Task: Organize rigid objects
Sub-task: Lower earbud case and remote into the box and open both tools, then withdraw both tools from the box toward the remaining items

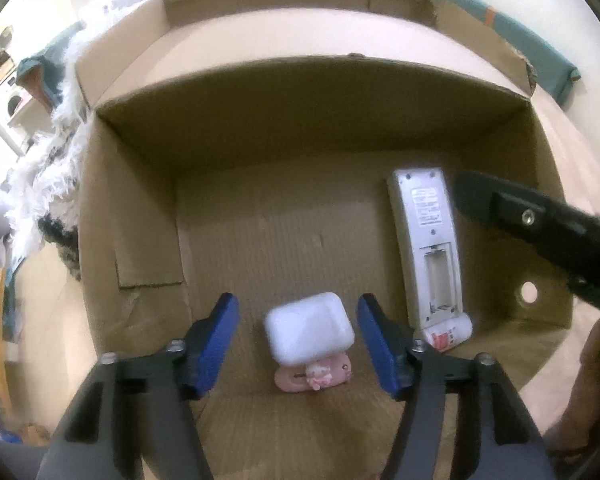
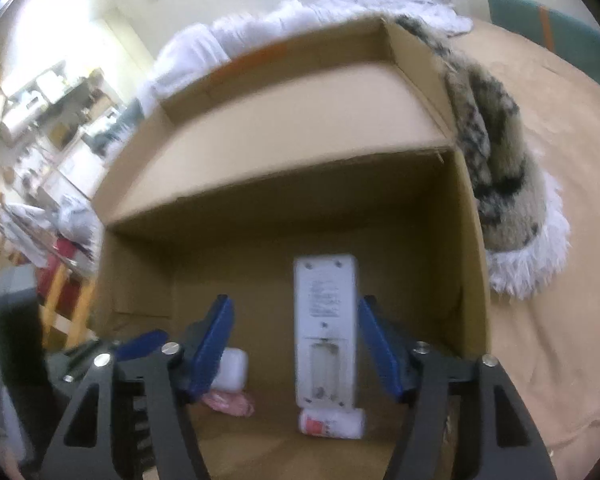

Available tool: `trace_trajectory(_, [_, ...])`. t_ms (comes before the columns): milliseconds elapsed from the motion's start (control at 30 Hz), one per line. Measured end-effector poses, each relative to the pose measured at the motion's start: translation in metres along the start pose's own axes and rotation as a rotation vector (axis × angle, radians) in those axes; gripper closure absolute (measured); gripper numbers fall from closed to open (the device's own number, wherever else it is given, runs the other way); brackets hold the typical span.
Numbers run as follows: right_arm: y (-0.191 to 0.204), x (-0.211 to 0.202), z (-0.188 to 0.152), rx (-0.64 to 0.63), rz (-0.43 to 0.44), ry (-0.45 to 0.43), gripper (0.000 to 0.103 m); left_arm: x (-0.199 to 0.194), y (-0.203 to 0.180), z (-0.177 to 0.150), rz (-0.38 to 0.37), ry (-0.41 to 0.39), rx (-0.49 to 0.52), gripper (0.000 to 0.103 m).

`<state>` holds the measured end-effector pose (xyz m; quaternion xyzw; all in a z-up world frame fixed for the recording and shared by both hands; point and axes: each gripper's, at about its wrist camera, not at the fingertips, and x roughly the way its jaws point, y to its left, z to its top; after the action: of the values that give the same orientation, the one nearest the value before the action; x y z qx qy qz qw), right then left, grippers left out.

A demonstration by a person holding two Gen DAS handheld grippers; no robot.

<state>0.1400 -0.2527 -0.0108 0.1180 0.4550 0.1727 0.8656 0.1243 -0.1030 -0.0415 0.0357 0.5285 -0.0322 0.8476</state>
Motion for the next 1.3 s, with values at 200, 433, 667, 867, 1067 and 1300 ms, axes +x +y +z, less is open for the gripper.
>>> trace_trajectory(200, [0.000,-0.007,0.003,0.011,-0.010,-0.047,0.005,-0.008,-0.001,-0.002,0.034,-0.031,-0.004,0.035])
trace_trajectory(433, [-0.014,-0.011,0.004,0.084,0.002,-0.047,0.005,-0.010,0.002,0.003,0.033,-0.028,-0.020,0.035])
trace_trajectory(667, [-0.015,-0.027,0.002,0.098,-0.004,-0.083,0.005,-0.036,0.012,0.001,0.013,-0.055,-0.034,0.035])
trace_trajectory(867, [-0.013,-0.052,-0.012,0.122,-0.008,-0.099,0.005,-0.073,0.011,-0.016,0.033,-0.137,-0.004,0.034])
trace_trajectory(1067, [-0.001,-0.058,-0.037,0.123,-0.007,-0.056,0.005,-0.087,0.029,-0.039,0.044,-0.123,-0.031,0.034])
trace_trajectory(1300, [0.017,-0.075,-0.066,0.096,-0.015,-0.051,0.005,-0.094,0.053,-0.064,0.040,-0.096,-0.078,0.034])
